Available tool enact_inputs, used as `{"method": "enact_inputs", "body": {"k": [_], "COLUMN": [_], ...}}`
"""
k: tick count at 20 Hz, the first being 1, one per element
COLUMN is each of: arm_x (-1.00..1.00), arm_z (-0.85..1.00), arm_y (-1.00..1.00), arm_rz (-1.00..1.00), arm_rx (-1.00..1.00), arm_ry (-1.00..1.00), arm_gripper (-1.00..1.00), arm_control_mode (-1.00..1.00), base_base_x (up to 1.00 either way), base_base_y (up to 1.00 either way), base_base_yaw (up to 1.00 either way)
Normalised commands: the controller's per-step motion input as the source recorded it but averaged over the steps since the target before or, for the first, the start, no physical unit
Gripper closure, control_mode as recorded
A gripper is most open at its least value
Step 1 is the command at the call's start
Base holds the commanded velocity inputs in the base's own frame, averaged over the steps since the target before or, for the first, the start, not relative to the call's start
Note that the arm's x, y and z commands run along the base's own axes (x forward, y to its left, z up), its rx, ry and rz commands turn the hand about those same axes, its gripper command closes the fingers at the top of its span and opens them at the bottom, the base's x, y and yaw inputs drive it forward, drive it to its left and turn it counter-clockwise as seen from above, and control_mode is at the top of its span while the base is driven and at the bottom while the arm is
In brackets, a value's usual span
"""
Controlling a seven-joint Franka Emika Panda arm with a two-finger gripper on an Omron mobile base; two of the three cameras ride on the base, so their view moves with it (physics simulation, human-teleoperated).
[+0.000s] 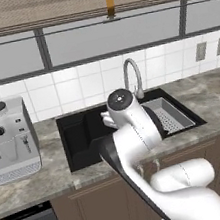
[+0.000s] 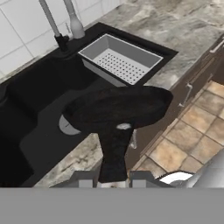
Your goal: Move the pot and pan from the stove into the sink.
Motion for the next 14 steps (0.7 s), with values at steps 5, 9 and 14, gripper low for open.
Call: {"method": "enact_inputs", "body": {"k": [5,9,14], "arm_x": [0.82,0.81,0.65], "arm_z": [-0.21,-0.27,-0.4], "arm_y": [0.0,0.02,0.04], "arm_rz": [0.0,0.0,0.0], "arm_rx": [-0.04,-0.02,-0.03], "arm_ry": [0.05,0.07,0.08], "arm_gripper": [1.0,1.0,1.0], "arm_control_mode": [-1.0,-1.0,-1.0], "base_base_x": [0.0,0.0,0.0], "base_base_y": [0.0,0.0,0.0], "base_base_yaw": [0.0,0.0,0.0]}}
